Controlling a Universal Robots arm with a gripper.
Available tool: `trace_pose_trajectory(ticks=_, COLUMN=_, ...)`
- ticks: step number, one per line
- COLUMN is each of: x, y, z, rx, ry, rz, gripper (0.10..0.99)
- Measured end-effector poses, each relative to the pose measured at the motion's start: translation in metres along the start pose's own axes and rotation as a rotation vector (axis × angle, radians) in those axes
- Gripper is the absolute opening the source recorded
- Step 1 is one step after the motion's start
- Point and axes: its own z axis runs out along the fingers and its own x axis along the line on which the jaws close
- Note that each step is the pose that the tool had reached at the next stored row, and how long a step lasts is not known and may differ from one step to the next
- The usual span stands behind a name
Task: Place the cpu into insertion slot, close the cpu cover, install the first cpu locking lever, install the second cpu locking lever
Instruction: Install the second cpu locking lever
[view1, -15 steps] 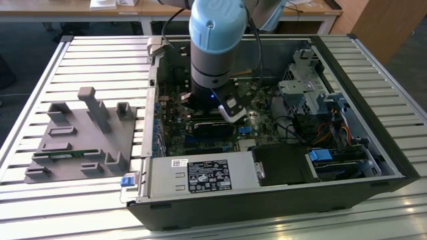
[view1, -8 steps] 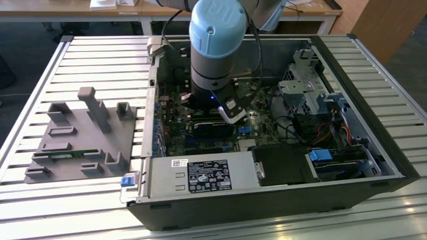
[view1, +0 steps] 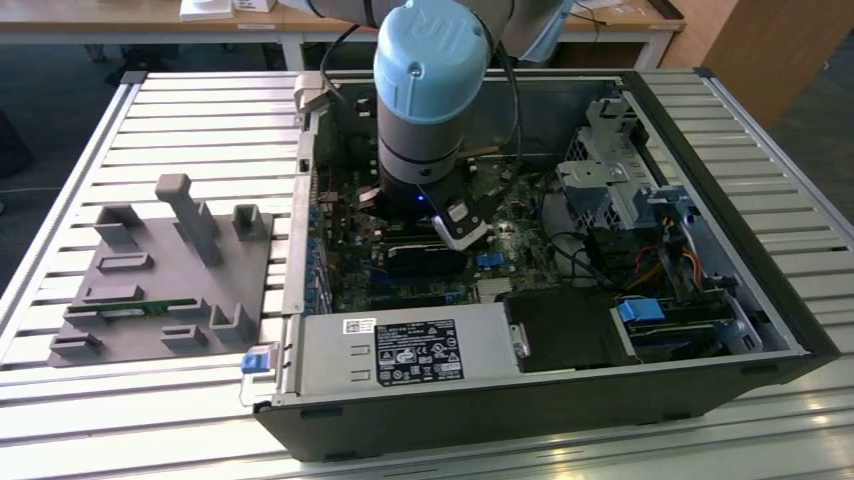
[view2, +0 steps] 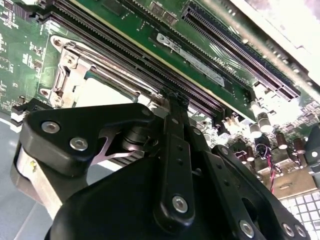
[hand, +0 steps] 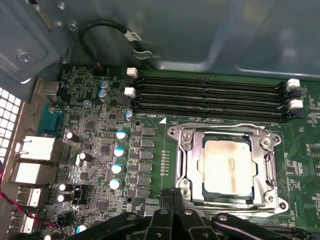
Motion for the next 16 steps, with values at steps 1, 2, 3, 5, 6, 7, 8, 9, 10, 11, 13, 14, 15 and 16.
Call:
trace_pose_trajectory(ticks=1, x=0.0, y=0.0, z=0.0001, rx=0.0, ry=-0.0001, rz=0.0, gripper=0.106)
trace_pose_trajectory(ticks=2, x=0.0, y=0.0001, z=0.0, rx=-0.001, ry=-0.0004, rz=0.0, gripper=0.106)
trace_pose_trajectory(ticks=3, x=-0.0001, y=0.0006, z=-0.0007, rx=-0.002, ry=-0.0011, rz=0.0, gripper=0.106)
trace_pose_trajectory(ticks=5, x=-0.0002, y=0.0017, z=-0.0041, rx=-0.003, ry=-0.0011, rz=0.0, gripper=0.106)
trace_pose_trajectory(ticks=6, x=-0.0001, y=0.0024, z=-0.0063, rx=-0.002, ry=-0.0007, rz=0.0, gripper=0.106)
trace_pose_trajectory(ticks=7, x=-0.0001, y=0.0031, z=-0.0086, rx=-0.002, ry=-0.0007, rz=0.0, gripper=0.106)
trace_pose_trajectory(ticks=8, x=-0.0001, y=0.0038, z=-0.011, rx=-0.002, ry=-0.0007, rz=0.0, gripper=0.106)
trace_pose_trajectory(ticks=9, x=-0.0002, y=0.0044, z=-0.0128, rx=-0.002, ry=-0.0007, rz=0.0, gripper=0.106)
trace_pose_trajectory(ticks=10, x=-0.0002, y=0.0049, z=-0.0142, rx=-0.002, ry=-0.0006, rz=0.0, gripper=0.106)
trace_pose_trajectory(ticks=11, x=-0.0003, y=0.0053, z=-0.0156, rx=-0.002, ry=-0.0007, rz=0.0, gripper=0.106)
trace_pose_trajectory(ticks=13, x=-0.0004, y=0.0064, z=-0.019, rx=-0.002, ry=-0.0006, rz=0.0, gripper=0.106)
trace_pose_trajectory(ticks=14, x=-0.0004, y=0.007, z=-0.0209, rx=-0.002, ry=-0.0006, rz=0.0, gripper=0.106)
trace_pose_trajectory(ticks=15, x=-0.0004, y=0.0076, z=-0.0225, rx=-0.002, ry=-0.0006, rz=0.0, gripper=0.106)
trace_pose_trajectory(ticks=16, x=-0.0005, y=0.0082, z=-0.0241, rx=-0.002, ry=-0.0006, rz=0.0, gripper=0.106)
